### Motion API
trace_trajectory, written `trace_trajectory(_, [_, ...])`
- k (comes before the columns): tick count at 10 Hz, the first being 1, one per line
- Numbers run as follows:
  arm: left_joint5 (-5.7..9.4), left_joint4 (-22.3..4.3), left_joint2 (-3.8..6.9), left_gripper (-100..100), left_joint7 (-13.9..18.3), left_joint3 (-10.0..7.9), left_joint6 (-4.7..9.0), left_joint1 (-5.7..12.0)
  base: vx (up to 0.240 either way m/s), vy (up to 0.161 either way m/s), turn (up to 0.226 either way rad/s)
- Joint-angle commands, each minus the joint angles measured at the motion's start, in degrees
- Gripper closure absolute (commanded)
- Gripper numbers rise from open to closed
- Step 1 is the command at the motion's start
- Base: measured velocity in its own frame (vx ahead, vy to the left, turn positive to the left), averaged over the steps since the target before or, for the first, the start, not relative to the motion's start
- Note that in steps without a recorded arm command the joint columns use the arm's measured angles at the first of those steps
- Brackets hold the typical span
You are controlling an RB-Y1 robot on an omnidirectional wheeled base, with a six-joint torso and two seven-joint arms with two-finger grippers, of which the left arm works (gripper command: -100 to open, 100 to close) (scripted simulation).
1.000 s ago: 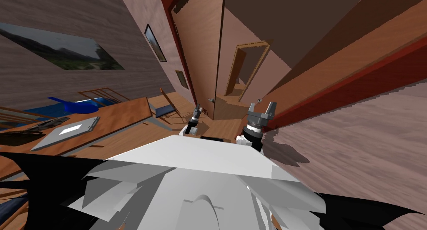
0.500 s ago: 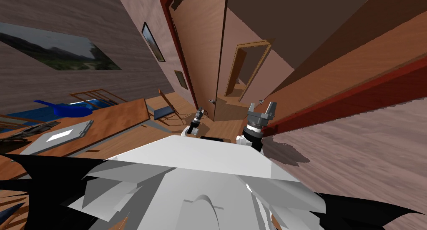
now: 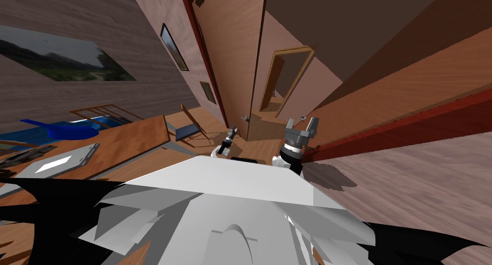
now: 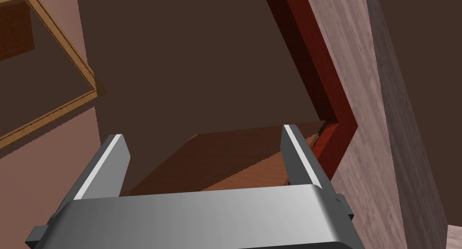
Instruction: Push the door open
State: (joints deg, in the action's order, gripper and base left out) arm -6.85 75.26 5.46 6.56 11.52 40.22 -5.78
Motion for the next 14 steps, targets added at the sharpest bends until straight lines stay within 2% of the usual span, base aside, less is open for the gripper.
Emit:
trace_trajectory(1, [-0.32, -2.4, -0.09, -100, 0.4, 0.67, 0.45, 0.73, 0.092, 0.065, -0.021])
trace_trajectory(14, [-2.29, -20.1, -0.88, -100, 3.5, 4.91, 3.13, 7.42, 0.092, 0.061, -0.016])
